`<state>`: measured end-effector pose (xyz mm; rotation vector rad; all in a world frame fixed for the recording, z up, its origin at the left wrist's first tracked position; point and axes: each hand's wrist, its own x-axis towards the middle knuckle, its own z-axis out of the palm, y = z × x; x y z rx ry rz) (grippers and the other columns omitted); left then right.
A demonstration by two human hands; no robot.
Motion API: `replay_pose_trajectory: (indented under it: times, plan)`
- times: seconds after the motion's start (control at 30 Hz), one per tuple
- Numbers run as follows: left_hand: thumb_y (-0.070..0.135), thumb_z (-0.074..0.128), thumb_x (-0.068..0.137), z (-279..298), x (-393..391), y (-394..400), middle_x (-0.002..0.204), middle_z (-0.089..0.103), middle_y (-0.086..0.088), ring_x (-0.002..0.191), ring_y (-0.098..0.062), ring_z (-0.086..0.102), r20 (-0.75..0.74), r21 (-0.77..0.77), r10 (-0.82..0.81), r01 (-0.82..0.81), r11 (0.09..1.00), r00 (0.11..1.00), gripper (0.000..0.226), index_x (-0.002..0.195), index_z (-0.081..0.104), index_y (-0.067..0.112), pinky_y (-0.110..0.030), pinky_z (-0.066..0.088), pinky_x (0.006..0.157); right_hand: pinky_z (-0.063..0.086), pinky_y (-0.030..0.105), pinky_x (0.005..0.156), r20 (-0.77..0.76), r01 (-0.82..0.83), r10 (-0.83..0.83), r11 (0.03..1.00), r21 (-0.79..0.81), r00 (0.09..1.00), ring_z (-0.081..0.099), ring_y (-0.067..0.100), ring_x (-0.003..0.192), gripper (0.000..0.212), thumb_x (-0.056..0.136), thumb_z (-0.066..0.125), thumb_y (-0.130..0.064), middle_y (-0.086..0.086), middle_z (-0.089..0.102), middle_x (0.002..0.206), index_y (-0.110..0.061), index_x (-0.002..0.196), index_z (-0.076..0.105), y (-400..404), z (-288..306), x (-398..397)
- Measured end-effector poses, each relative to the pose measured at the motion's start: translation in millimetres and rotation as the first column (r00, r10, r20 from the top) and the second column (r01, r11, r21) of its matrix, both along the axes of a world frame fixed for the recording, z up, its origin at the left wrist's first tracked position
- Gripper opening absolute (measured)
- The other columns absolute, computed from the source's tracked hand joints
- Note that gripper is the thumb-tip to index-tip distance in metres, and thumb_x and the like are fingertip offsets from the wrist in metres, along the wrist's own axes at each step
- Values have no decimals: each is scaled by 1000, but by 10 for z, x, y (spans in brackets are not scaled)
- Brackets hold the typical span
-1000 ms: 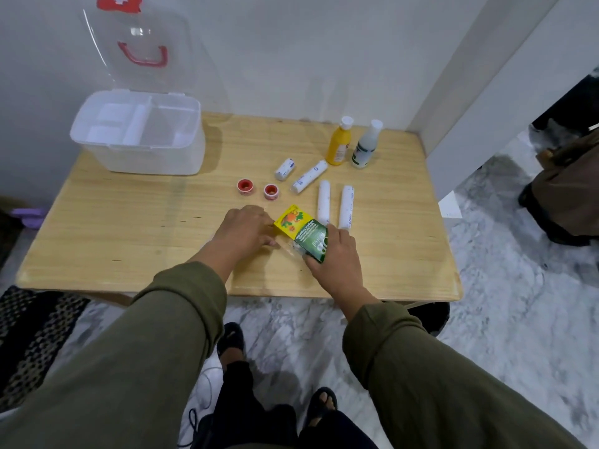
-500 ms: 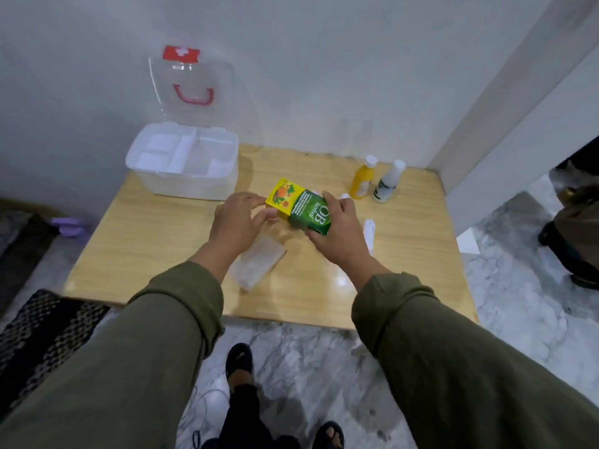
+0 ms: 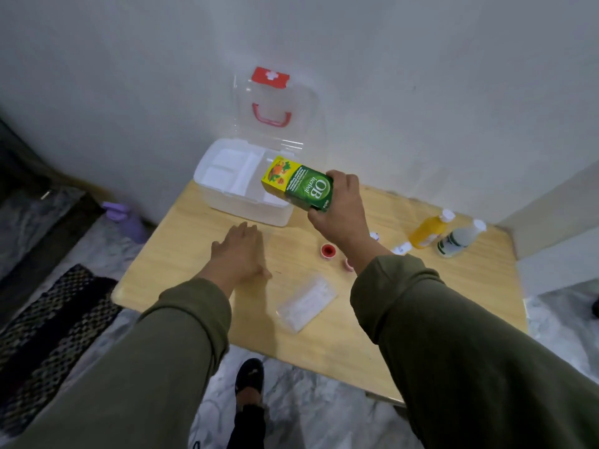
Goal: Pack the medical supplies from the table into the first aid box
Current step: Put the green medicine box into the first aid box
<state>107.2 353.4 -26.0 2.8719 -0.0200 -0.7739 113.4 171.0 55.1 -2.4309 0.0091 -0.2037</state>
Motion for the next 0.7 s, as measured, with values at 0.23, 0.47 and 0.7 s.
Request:
replay_pose_trajectory:
  times: [0.23, 0.47, 0.7]
  plan:
    - [47, 80, 61, -137, 191, 112, 158, -9, -3, 147, -26, -4, -49, 22, -19, 20, 1000, 999, 126, 147, -7, 19, -59, 19, 111, 40, 26, 89, -18, -34, 33, 998, -48, 999, 47, 24, 115, 78, 76, 71, -15, 13, 40, 130, -8, 141, 28, 133, -70, 330]
    - [51, 80, 59, -191, 239, 140, 158, -14, -2, 147, -24, -6, -61, 28, -38, 39, 999, 997, 131, 148, -10, 17, -60, 16, 112, 34, 28, 100, -57, -39, 33, 993, -108, 998, 42, 23, 123, 77, 74, 75, -25, 10, 47, 132, -11, 138, 34, 180, -89, 592]
    - [53, 78, 62, -206, 226, 201, 158, -19, 3, 146, -19, -11, -91, -1, -32, 32, 999, 995, 129, 148, -11, 19, -63, 16, 111, 39, 39, 98, -105, -67, 52, 988, -142, 993, 45, 31, 115, 80, 70, 80, -23, 15, 48, 121, -12, 135, 35, 395, -30, 857]
